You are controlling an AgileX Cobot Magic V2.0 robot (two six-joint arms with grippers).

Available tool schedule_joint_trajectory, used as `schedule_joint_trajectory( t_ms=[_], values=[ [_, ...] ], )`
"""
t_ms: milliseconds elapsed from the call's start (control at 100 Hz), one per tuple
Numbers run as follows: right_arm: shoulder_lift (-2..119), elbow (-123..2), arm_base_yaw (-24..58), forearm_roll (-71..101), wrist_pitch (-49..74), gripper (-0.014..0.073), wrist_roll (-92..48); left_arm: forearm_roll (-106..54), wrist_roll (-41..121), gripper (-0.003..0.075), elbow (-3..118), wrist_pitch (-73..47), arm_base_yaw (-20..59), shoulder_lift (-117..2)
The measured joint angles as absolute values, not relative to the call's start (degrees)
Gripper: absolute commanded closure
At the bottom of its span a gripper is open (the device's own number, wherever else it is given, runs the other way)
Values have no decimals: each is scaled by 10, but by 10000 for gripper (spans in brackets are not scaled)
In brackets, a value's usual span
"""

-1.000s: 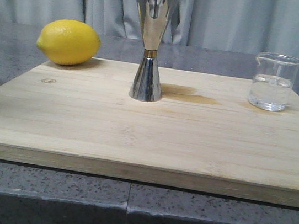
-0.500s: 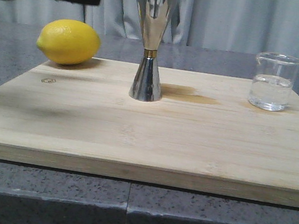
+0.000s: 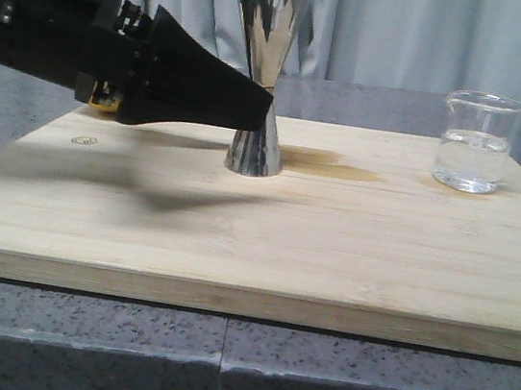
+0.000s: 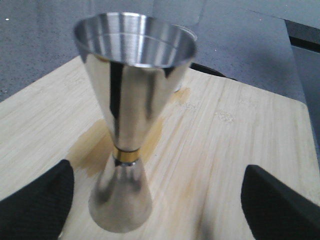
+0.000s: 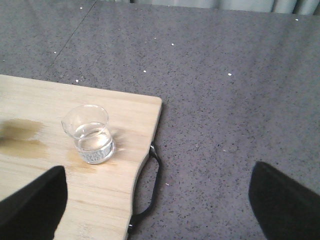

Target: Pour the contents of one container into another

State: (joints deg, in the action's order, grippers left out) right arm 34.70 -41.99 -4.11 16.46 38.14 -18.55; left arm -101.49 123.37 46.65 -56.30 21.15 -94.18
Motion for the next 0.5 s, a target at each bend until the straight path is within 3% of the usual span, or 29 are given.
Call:
schedule_joint_trajectory(
  t_ms=[500],
  values=[
    [348, -420, -41, 167, 381, -74, -193, -1016, 1234, 92, 557, -608, 235, -1031]
  ],
)
